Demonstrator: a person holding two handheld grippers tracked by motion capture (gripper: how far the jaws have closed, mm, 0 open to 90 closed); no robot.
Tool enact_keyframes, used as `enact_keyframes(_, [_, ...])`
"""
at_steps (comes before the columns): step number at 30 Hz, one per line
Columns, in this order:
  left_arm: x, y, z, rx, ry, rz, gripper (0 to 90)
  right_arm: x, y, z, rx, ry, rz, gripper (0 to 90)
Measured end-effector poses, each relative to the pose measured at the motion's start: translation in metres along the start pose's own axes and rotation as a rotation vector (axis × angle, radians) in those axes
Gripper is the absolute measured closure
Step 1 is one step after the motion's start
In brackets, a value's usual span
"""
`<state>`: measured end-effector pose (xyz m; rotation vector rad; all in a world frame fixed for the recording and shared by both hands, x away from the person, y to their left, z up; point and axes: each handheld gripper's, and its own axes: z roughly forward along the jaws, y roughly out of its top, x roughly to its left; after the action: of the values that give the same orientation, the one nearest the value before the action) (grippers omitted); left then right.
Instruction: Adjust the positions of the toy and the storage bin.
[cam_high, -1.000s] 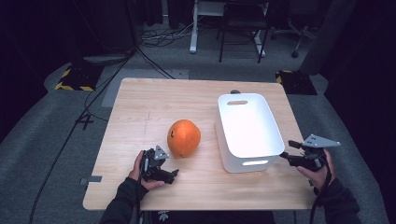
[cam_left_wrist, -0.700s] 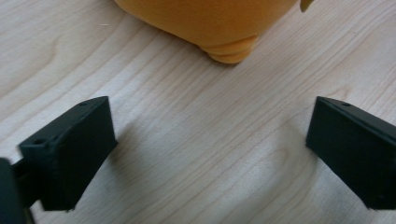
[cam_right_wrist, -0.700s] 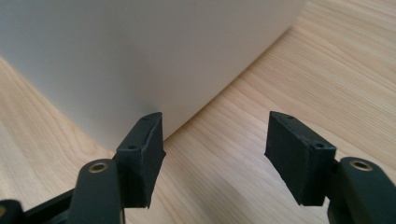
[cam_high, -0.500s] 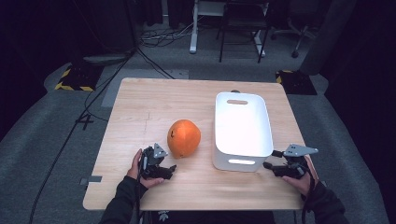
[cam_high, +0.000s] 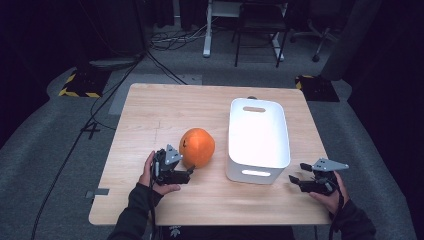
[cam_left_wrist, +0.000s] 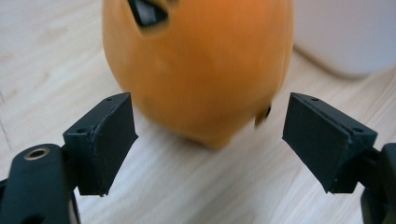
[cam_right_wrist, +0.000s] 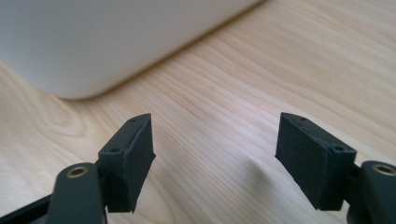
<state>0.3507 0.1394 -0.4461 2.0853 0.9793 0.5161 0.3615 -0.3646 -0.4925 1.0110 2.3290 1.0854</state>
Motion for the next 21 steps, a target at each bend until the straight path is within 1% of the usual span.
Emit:
enact_keyframes(1, [0.0, 0.004, -0.001, -0.017, 0.003, -0.004, 17.2, -0.002, -0.002, 0.001, 0.014, -0.01, -0.002, 27.7])
enact_keyframes(2, [0.001, 0.008, -0.003, -0.035, 0.008, -0.017, 16.9, -0.003, -0.004, 0.002, 0.022, -0.014, 0.01, 27.5])
enact_keyframes(3, [0.002, 0.012, -0.004, -0.05, 0.012, -0.018, 16.7, -0.004, -0.005, 0.002, 0.031, -0.013, 0.01, 27.1])
enact_keyframes(4, [0.003, 0.017, -0.004, -0.062, 0.018, -0.028, 16.7, -0.004, -0.006, 0.002, 0.03, -0.015, 0.012, 27.0])
enact_keyframes(5, [0.003, 0.022, -0.004, -0.07, 0.021, -0.034, 16.6, -0.005, -0.007, 0.002, 0.037, -0.02, 0.003, 27.0])
enact_keyframes(6, [0.004, 0.026, -0.003, -0.077, 0.031, -0.03, 16.6, -0.005, -0.008, 0.002, 0.042, -0.028, 0.01, 26.4])
enact_keyframes(7, [0.003, 0.03, -0.001, -0.093, 0.033, -0.046, 16.6, -0.006, -0.009, 0.003, 0.042, -0.027, 0.015, 24.5])
enact_keyframes(9, [0.004, 0.038, 0.002, -0.09, 0.043, -0.049, 15.7, -0.007, -0.009, 0.003, 0.043, -0.016, 0.016, 24.2])
enact_keyframes(10, [0.004, 0.041, 0.004, -0.104, 0.044, -0.056, 16.1, -0.007, -0.009, 0.003, 0.043, -0.011, 0.019, 23.7])
enact_keyframes(11, [0.005, 0.044, 0.006, -0.103, 0.051, -0.057, 15.9, -0.007, -0.009, 0.004, 0.04, -0.004, 0.017, 22.5])
enact_keyframes(14, [0.007, 0.048, 0.015, -0.106, 0.031, -0.082, 15.7, -0.009, -0.009, 0.006, 0.047, 0.019, 0.02, 20.6])
enact_keyframes(16, [0.007, 0.049, 0.018, -0.1, 0.027, -0.087, 15.4, -0.01, -0.009, 0.005, 0.049, 0.028, 0.014, 20.0])
enact_keyframes(17, [0.009, 0.05, 0.022, -0.108, 0.016, -0.102, 15.4, -0.01, -0.009, 0.006, 0.049, 0.031, 0.011, 19.4])
enact_keyframes(19, [0.01, 0.052, 0.025, -0.101, 0.01, -0.107, 14.6, -0.01, -0.009, 0.006, 0.046, 0.035, 0.006, 18.8])
enact_keyframes(21, [0.007, 0.054, 0.027, -0.097, -0.015, -0.096, 14.9, -0.011, -0.009, 0.006, 0.051, 0.04, 0.001, 18.7])
